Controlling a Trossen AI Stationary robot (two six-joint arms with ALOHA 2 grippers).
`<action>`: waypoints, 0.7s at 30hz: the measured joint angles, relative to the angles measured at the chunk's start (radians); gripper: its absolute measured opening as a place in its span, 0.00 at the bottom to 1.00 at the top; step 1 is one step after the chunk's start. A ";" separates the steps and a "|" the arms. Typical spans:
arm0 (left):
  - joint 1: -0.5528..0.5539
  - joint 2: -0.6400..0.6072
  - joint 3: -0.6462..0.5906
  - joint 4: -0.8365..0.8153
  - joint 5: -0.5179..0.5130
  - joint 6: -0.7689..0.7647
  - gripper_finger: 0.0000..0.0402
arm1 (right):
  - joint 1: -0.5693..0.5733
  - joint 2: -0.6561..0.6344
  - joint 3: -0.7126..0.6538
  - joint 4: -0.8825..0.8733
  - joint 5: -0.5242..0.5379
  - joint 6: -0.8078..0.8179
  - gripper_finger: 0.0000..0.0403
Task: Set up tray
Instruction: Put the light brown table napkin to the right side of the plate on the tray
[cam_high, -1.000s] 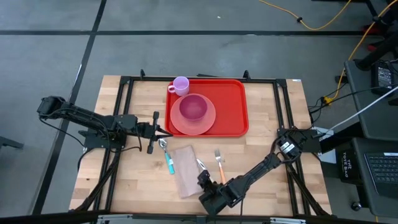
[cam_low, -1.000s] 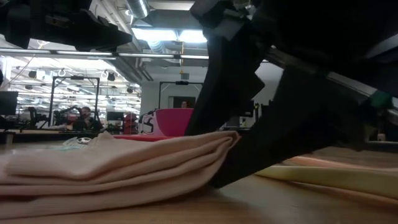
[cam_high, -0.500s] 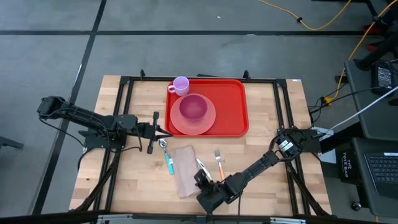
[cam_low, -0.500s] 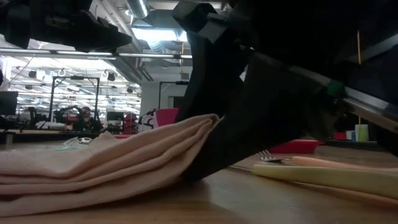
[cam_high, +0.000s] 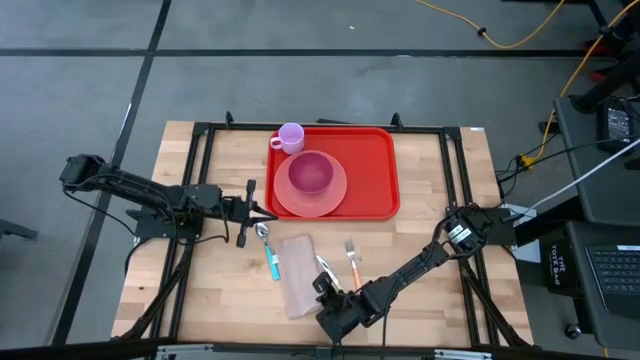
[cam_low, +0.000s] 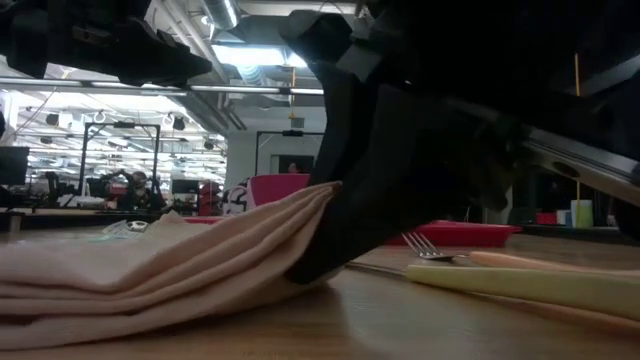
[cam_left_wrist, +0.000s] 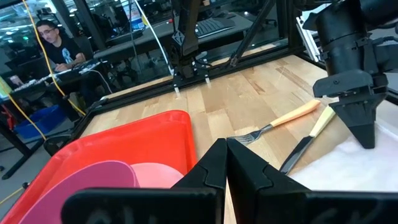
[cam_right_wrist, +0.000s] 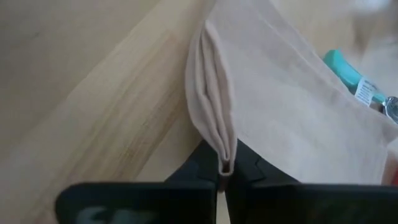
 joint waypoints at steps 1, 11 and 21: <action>0.000 0.000 0.000 0.000 0.000 0.000 0.01 | -0.002 0.000 0.000 -0.005 0.000 0.008 0.02; 0.000 0.000 0.000 0.000 0.000 0.000 0.01 | -0.005 -0.087 0.001 -0.076 0.006 0.050 0.02; 0.000 0.000 0.000 0.008 0.001 0.000 0.01 | -0.029 -0.203 0.001 -0.180 0.102 0.060 0.02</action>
